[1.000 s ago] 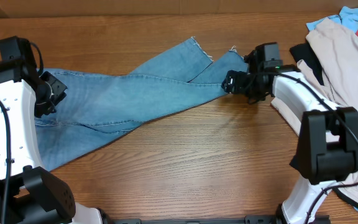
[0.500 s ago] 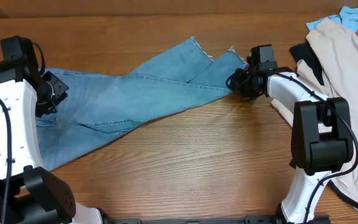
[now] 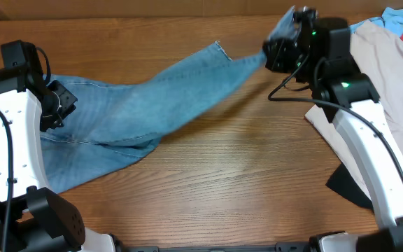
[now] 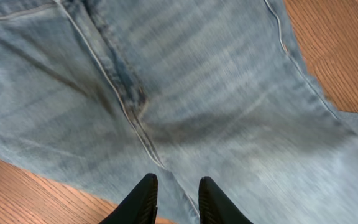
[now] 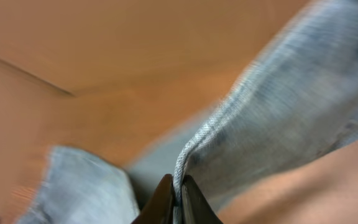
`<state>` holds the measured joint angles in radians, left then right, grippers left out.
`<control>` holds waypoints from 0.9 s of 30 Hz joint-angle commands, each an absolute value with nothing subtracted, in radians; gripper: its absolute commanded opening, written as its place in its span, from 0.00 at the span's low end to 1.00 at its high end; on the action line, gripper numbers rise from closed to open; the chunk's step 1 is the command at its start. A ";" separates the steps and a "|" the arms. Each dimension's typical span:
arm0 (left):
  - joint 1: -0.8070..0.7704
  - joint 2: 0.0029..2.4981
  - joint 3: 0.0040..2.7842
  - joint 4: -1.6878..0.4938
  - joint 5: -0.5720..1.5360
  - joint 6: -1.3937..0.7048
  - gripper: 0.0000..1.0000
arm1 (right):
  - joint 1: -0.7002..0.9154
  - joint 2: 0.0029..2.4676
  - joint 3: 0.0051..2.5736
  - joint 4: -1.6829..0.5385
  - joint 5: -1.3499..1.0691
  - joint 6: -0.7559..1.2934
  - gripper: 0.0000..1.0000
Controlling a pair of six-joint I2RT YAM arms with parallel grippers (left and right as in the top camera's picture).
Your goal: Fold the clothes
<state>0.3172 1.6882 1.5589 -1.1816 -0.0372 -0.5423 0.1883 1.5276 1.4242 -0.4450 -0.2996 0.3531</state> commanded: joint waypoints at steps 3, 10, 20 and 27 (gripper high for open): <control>0.313 1.687 1.579 -1.179 -0.036 -0.515 0.25 | 0.224 1.586 1.436 -0.337 -0.259 0.317 0.17; 0.313 1.687 1.579 -1.181 -0.036 -0.516 0.24 | 0.246 1.783 1.436 -0.161 -0.210 0.323 0.16; 0.313 1.687 1.579 -1.202 -0.033 -0.503 0.23 | 0.245 1.854 1.435 -0.559 -0.210 0.302 0.41; 0.313 1.687 1.579 -1.211 -0.033 -0.500 0.23 | 0.245 1.864 1.395 -0.680 -0.115 0.303 0.58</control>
<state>0.3172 1.6882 1.5589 -1.2083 -0.0368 -0.5198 0.2428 1.8767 1.4113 -0.6842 -0.1909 0.3099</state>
